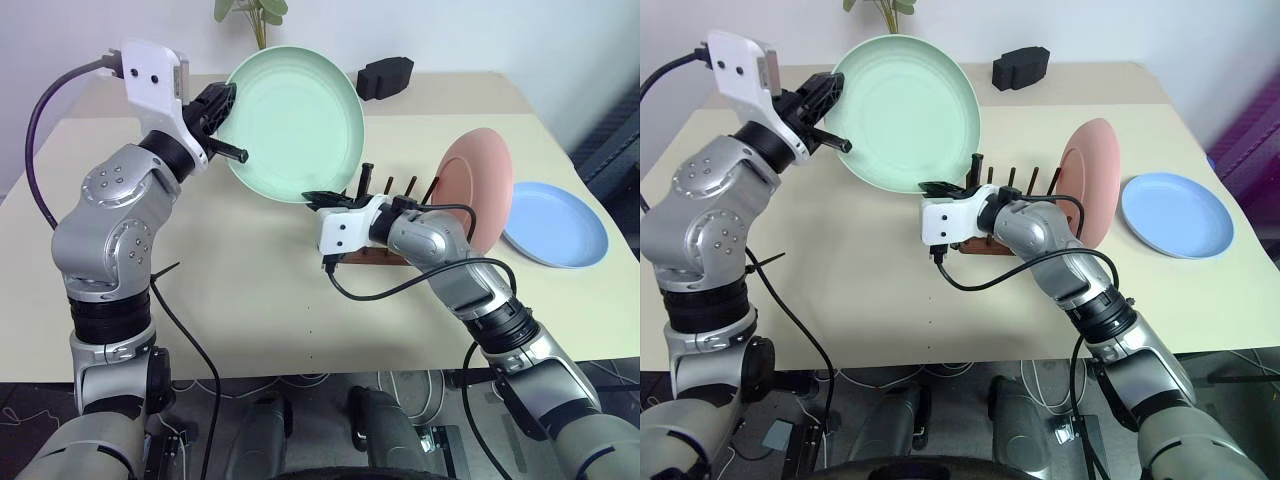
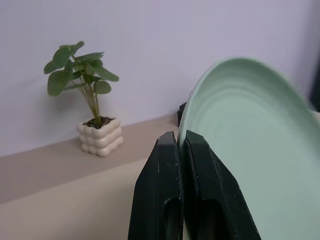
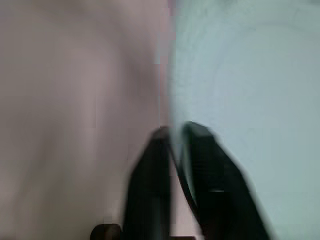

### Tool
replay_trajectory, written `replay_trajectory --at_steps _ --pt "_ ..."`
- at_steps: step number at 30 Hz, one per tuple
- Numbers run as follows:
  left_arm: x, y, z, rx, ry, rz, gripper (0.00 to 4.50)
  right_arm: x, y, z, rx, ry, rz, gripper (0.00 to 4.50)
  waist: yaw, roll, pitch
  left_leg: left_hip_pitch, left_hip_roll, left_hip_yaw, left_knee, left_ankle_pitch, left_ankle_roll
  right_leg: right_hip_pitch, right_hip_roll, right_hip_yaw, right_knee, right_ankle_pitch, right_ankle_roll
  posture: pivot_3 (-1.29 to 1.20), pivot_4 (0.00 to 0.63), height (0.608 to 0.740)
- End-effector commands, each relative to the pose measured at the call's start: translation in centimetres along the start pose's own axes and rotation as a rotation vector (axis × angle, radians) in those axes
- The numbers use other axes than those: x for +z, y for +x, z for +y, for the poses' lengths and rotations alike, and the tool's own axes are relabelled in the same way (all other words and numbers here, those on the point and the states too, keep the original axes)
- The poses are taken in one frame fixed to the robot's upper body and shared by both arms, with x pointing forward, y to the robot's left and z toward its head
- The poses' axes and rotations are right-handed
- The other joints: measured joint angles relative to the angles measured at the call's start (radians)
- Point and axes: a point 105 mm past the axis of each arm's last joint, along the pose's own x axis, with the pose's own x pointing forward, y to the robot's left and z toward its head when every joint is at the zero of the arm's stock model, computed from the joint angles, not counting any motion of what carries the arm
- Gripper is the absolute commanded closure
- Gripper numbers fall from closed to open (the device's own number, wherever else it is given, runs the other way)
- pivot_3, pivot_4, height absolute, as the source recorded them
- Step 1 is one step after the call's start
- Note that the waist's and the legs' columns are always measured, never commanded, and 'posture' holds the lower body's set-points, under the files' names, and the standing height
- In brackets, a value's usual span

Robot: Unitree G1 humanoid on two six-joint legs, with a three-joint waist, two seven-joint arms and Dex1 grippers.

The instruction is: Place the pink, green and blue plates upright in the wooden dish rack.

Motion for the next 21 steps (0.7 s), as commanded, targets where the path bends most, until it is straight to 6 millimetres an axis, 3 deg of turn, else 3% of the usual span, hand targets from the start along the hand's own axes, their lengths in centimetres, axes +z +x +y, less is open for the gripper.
replay_trajectory --at_steps 1,2,5,9,12,17,21 --pt "1.7 -0.2 -0.4 -0.026 -0.018 -0.064 4.5 0.8 0.0 -1.1 -0.045 -0.013 -0.027 4.46 0.0 0.0 0.0 0.0 0.0 0.0 0.0 0.0 0.0 0.0 0.0 0.0 0.0 0.0 0.0 0.0 0.15 0.74" --pt "1.6 -0.2 -0.4 -0.025 -0.04 -0.07 4.5 0.8 0.0 -1.1 -0.046 -0.016 -0.028 4.46 0.0 0.0 0.0 0.0 0.0 0.0 0.0 0.0 0.0 0.0 0.0 0.0 0.0 0.0 0.0 0.0 0.15 0.74" --pt "1.6 -0.3 -0.1 -0.02 -0.115 -0.088 3.45 0.9 -0.1 -1.1 -0.049 -0.022 -0.028 4.5 0.003 0.0 0.0 0.0 0.0 0.0 0.0 0.0 0.0 0.0 0.0 0.0 0.0 0.0 0.0 0.0 0.15 0.74" --pt "2.8 -0.7 0.5 -0.01 -0.232 -0.174 1.45 0.9 -0.2 -1.3 -0.069 -0.037 -0.027 4.5 0.002 0.0 0.0 0.0 0.0 0.0 0.0 0.0 0.0 0.0 0.0 0.0 0.0 0.0 0.0 0.0 0.15 0.74" --pt "3.1 -0.9 2.7 0.093 -0.265 -0.204 0.03 1.0 -0.3 -1.8 -0.091 -0.045 -0.034 4.5 0.0 0.0 0.0 0.0 0.0 0.0 0.0 0.0 0.0 0.0 0.0 0.0 0.0 0.0 0.0 0.0 0.15 0.74" --pt "3.4 -1.8 6.4 0.226 -0.255 -0.236 0.03 1.1 -0.9 -3.9 -0.174 -0.025 -0.046 4.5 0.0 0.0 0.0 0.0 0.0 0.0 0.0 0.0 0.0 0.0 0.0 0.0 0.001 0.0 0.0 0.0 0.15 0.74" --pt "2.0 -3.4 7.7 0.199 -0.199 -0.183 0.03 2.1 -2.7 -7.3 -0.295 0.178 -0.149 4.5 0.0 0.0 0.0 0.0 0.0 0.0 0.0 0.0 0.0 0.0 0.0 0.0 0.001 0.0 0.0 0.0 0.15 0.74"
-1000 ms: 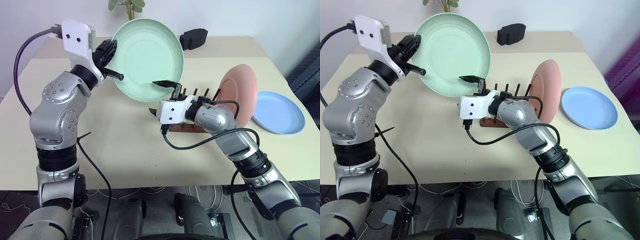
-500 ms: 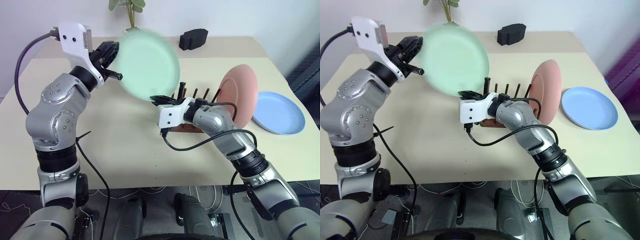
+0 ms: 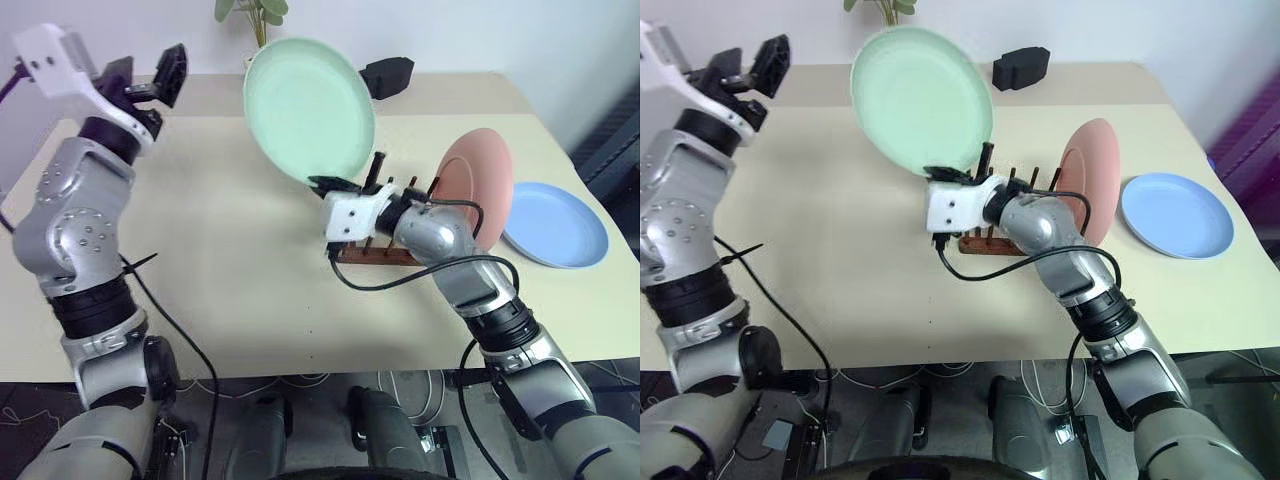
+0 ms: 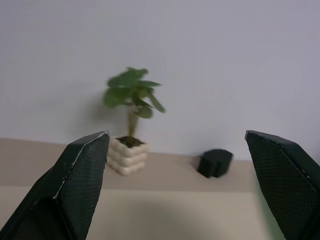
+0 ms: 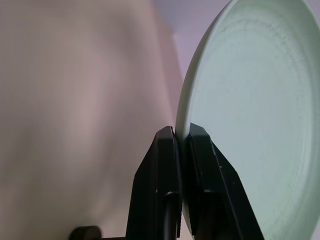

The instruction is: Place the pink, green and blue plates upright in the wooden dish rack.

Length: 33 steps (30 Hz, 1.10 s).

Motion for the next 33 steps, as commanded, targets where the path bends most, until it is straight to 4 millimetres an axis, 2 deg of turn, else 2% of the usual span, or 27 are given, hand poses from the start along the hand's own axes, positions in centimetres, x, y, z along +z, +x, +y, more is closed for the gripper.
replay_trajectory --at_steps 1,4,7,10,14,18,25,33 --pt "-0.1 -1.3 0.6 -0.055 0.045 0.008 0.03 3.2 -1.4 -4.8 -0.149 0.14 -0.156 4.5 0.001 0.0 0.0 0.0 0.0 0.0 0.0 0.0 0.0 0.0 0.0 0.0 0.0 0.0 0.0 0.0 0.15 0.74" --pt "-3.4 -3.4 -1.3 -0.226 0.076 0.125 0.03 4.7 -3.1 -5.9 -0.161 0.344 -0.265 4.5 0.001 0.0 0.0 0.0 0.0 0.0 -0.001 0.0 0.0 0.0 0.0 0.0 0.0 0.0 0.0 0.0 0.15 0.74" --pt "-6.0 -5.8 -3.9 -0.409 0.023 0.228 0.03 5.7 -5.2 -7.3 -0.185 0.566 -0.353 4.5 0.006 0.0 0.0 0.0 0.001 -0.001 0.0 0.0 0.0 0.0 -0.001 0.0 0.0 0.0 0.0 0.0 0.15 0.74" --pt "-8.5 -8.1 -6.2 -0.56 0.058 0.363 0.03 6.4 -7.0 -7.8 -0.162 0.735 -0.415 4.5 0.006 0.0 0.0 0.0 0.001 -0.001 0.0 0.0 0.0 0.001 -0.001 0.0 0.0 -0.001 -0.003 0.0 0.15 0.74" --pt "-11.9 -10.7 -7.9 -0.69 0.095 0.527 0.03 6.4 -9.4 -7.5 -0.123 0.928 -0.445 4.5 0.003 0.003 -0.001 0.001 0.002 0.0 -0.001 0.0 0.0 0.001 -0.001 0.0 0.0 -0.002 -0.005 0.0 0.15 0.74" --pt "-12.8 -11.5 -10.5 -0.801 0.05 0.53 0.03 5.9 -11.4 -6.5 -0.094 1.044 -0.413 4.5 0.005 0.003 -0.001 0.0 0.002 0.0 -0.001 0.0 0.0 0.001 -0.001 0.0 -0.001 -0.003 -0.005 0.0 0.15 0.74" --pt "-14.3 -12.5 -13.0 -0.943 0.079 0.565 0.03 4.0 -13.2 -6.4 -0.13 1.223 -0.352 4.5 0.004 0.003 -0.001 0.0 0.002 0.001 -0.001 0.0 0.001 0.001 0.0 0.0 -0.001 -0.003 -0.005 0.0 0.15 0.74" --pt "-14.5 -12.2 -14.1 -0.964 0.051 0.536 0.03 1.6 -13.8 -6.1 -0.184 1.334 -0.279 4.5 0.004 0.003 -0.001 0.0 0.002 0.001 -0.001 0.0 0.001 0.001 0.0 0.001 -0.001 -0.003 -0.005 0.0 0.15 0.74"
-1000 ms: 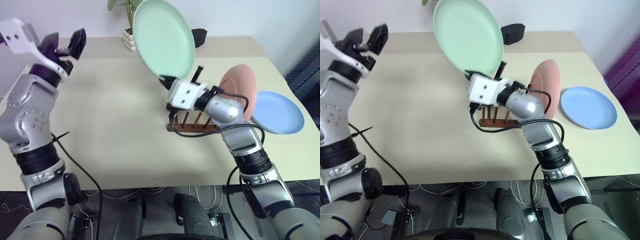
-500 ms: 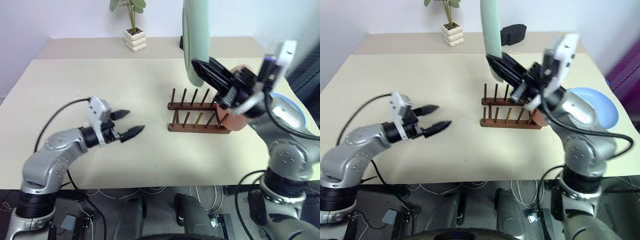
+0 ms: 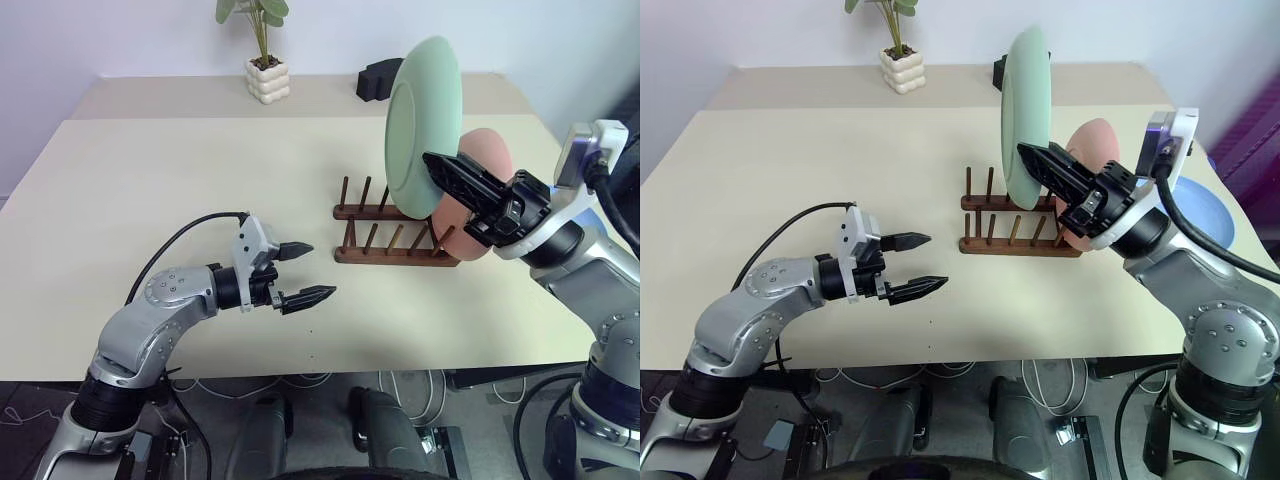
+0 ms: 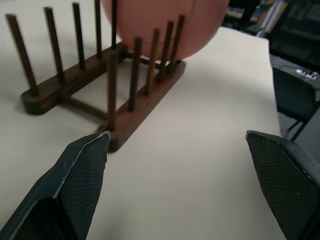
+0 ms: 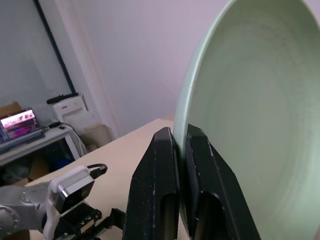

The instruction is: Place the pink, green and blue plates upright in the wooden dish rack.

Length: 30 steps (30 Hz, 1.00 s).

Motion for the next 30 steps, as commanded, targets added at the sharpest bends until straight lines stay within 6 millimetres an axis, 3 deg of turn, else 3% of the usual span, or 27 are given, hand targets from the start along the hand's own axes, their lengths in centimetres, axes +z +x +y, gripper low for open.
replay_trajectory --at_steps 1,27,28,30 --pt "0.8 0.1 -0.2 -0.002 0.041 -0.029 0.03 0.9 -0.5 -0.7 -0.037 0.014 -0.038 4.5 0.0 0.0 0.0 0.0 0.0 0.0 0.0 0.0 0.0 0.0 0.0 0.0 0.0 0.0 0.0 0.0 0.15 0.74" --pt "0.6 -0.5 0.0 0.025 0.048 -0.033 0.03 -0.7 -1.6 -3.8 -0.141 0.164 -0.03 4.5 0.001 0.0 0.0 0.0 0.0 0.0 0.0 0.0 0.0 0.0 0.0 0.0 0.0 0.0 0.0 0.0 0.15 0.74" --pt "0.6 -0.5 0.0 0.025 0.049 -0.033 0.0 -0.7 -1.6 -3.8 -0.141 0.165 -0.031 3.83 0.001 0.0 0.0 0.0 0.0 0.0 0.0 0.0 0.0 0.0 0.0 0.0 0.0 0.0 0.0 0.0 0.15 0.74" --pt "0.6 -0.5 0.0 0.026 0.05 -0.033 0.0 -0.7 -1.5 -3.8 -0.14 0.166 -0.032 3.02 0.001 0.0 0.0 0.0 0.0 0.0 0.0 0.0 0.0 0.0 0.0 0.0 0.0 0.0 0.0 0.0 0.15 0.74"
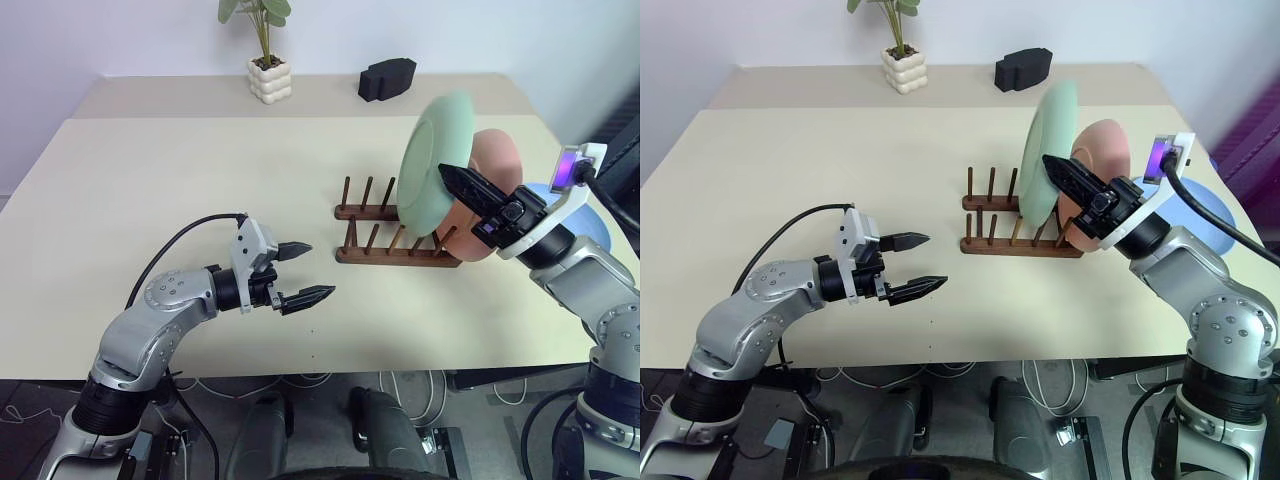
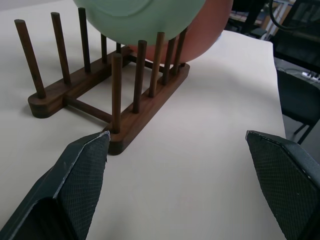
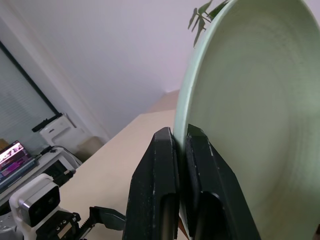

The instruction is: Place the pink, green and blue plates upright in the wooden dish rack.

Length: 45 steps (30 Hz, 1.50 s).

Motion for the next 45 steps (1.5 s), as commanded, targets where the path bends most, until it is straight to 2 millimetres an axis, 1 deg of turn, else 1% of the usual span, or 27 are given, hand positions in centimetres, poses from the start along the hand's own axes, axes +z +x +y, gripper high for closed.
replay_trajectory --at_steps 1,6,7,12,16,19,22,24,25,26,28,30,31,33,35,38,41,43,45 --pt "0.9 -0.3 0.0 0.007 0.045 -0.032 0.0 0.9 -0.1 0.4 0.018 -0.015 -0.036 2.55 0.0 0.0 0.0 0.0 0.0 0.0 0.0 0.0 0.0 0.0 0.0 0.0 0.0 0.0 0.0 0.0 0.15 0.74" --pt "0.9 -0.3 0.0 0.008 0.044 -0.033 0.0 1.1 0.0 0.5 0.017 -0.036 -0.041 0.14 0.0 0.0 0.0 0.0 0.0 0.0 0.0 0.0 0.0 0.0 0.0 0.0 0.0 0.0 0.0 0.0 0.15 0.74" --pt "0.9 -0.3 0.0 0.008 0.044 -0.033 0.0 1.2 0.1 0.5 0.014 -0.043 -0.042 0.03 0.0 0.0 0.0 0.0 0.0 0.0 0.0 0.0 0.0 0.0 0.0 0.0 0.0 0.0 0.0 0.0 0.15 0.74" --pt "0.9 -0.3 0.0 0.008 0.042 -0.033 0.0 1.7 0.2 0.7 0.006 -0.096 -0.046 0.03 0.0 0.0 0.0 0.0 0.0 0.0 0.0 0.0 0.0 0.0 0.0 0.0 0.0 0.0 0.0 0.0 0.15 0.74" --pt "0.9 -0.3 0.0 0.007 0.041 -0.033 0.0 2.2 0.3 0.8 -0.009 -0.184 -0.024 0.03 0.0 0.0 0.0 0.0 0.0 0.0 0.0 0.0 0.0 0.0 0.0 0.0 0.0 0.0 0.0 0.0 0.15 0.74" --pt "0.9 -0.2 -0.1 0.006 0.041 -0.035 0.0 2.9 0.2 1.4 0.0 -0.266 -0.006 0.03 0.0 0.0 0.0 0.0 0.0 0.0 0.0 0.0 0.0 0.0 0.0 0.0 0.0 0.0 0.0 0.0 0.15 0.74" --pt "0.9 -0.2 0.0 0.005 0.04 -0.038 0.0 4.3 -0.4 2.2 0.01 -0.448 0.026 0.03 0.002 0.001 0.001 0.0 0.0 0.0 0.0 0.0 0.0 0.0 0.0 0.0 -0.001 0.0 0.0 0.0 0.15 0.74" --pt "1.0 -0.2 0.0 0.008 0.046 -0.043 0.0 5.7 -1.1 2.3 -0.004 -0.552 0.022 0.03 0.003 0.001 0.001 -0.001 0.0 0.0 0.0 0.0 0.0 0.0 0.0 0.0 -0.001 0.0 0.0 0.0 0.15 0.74" --pt "1.0 -0.2 0.0 0.008 0.048 -0.045 0.0 6.4 -1.7 1.9 -0.028 -0.584 0.021 0.03 0.002 0.0 0.0 -0.001 0.0 0.0 0.0 0.0 0.0 0.0 0.0 0.0 -0.001 -0.001 0.002 0.0 0.15 0.74" --pt "1.1 -0.2 0.0 0.005 0.05 -0.046 0.0 7.1 -2.5 1.3 -0.063 -0.63 0.034 0.03 0.005 0.0 0.0 -0.001 0.0 0.0 0.0 0.0 0.0 0.0 0.0 0.0 -0.001 -0.002 0.003 0.0 0.15 0.74" --pt "1.2 -0.2 -0.2 -0.011 0.06 -0.047 0.0 8.1 -5.3 -0.4 -0.145 -0.72 0.118 0.03 0.014 0.0 0.0 -0.001 0.0 0.0 0.0 0.0 0.0 0.0 -0.001 0.0 -0.002 -0.002 0.003 0.0 0.15 0.74" --pt "1.4 -0.1 -0.3 -0.025 0.064 -0.053 0.0 8.3 -7.2 -1.3 -0.184 -0.758 0.195 0.03 0.026 0.0 0.0 -0.001 -0.001 0.001 0.0 -0.001 0.001 0.0 -0.001 0.0 -0.003 -0.002 0.004 0.0 0.15 0.74" --pt "1.5 0.0 -0.4 -0.036 0.068 -0.058 0.0 7.6 -8.5 -2.1 -0.204 -0.77 0.268 0.03 0.025 0.0 0.0 -0.001 -0.001 0.001 0.0 -0.001 0.001 0.0 -0.001 0.0 -0.003 -0.002 0.003 0.0 0.15 0.74" --pt "1.7 0.2 -0.5 -0.05 0.072 -0.062 0.0 6.4 -10.4 -3.2 -0.232 -0.784 0.383 0.03 0.025 0.0 0.0 -0.001 -0.001 0.001 0.001 -0.001 0.001 0.001 -0.001 0.0 -0.004 -0.002 0.003 0.0 0.15 0.74" --pt "1.7 0.5 -0.6 -0.06 0.072 -0.064 0.0 5.5 -12.0 -4.9 -0.303 -0.802 0.482 0.03 0.022 0.001 0.0 0.0 0.0 0.001 0.001 -0.001 0.002 0.001 -0.001 0.0 -0.004 -0.002 0.004 0.0 0.15 0.74" --pt "1.7 0.8 -0.6 -0.077 0.064 -0.066 0.0 3.5 -14.3 -8.7 -0.462 -0.851 0.658 0.03 0.014 0.001 -0.001 0.001 0.0 0.003 0.001 -0.001 0.002 0.002 -0.001 0.0 -0.003 -0.002 0.003 0.0 0.15 0.74" --pt "1.7 1.1 -0.6 -0.084 0.063 -0.066 0.0 1.9 -15.7 -11.2 -0.523 -0.895 0.782 0.03 0.015 0.001 -0.001 0.001 0.0 0.003 0.001 -0.001 0.002 0.002 -0.001 0.0 -0.003 -0.002 0.003 0.0 0.15 0.74" --pt "1.7 1.2 -0.6 -0.085 0.064 -0.067 0.0 0.9 -16.3 -12.7 -0.549 -0.913 0.832 0.03 0.016 0.001 0.0 0.001 0.0 0.003 0.001 -0.001 0.002 0.001 -0.001 0.0 -0.003 -0.002 0.003 0.0 0.15 0.74" --pt "1.7 1.2 -0.6 -0.082 0.064 -0.068 0.0 0.1 -16.4 -14.4 -0.58 -0.941 0.864 0.03 0.012 0.001 0.0 0.001 -0.001 0.003 0.001 -0.001 0.002 0.001 -0.001 0.001 -0.003 -0.002 0.003 0.0 0.15 0.74"
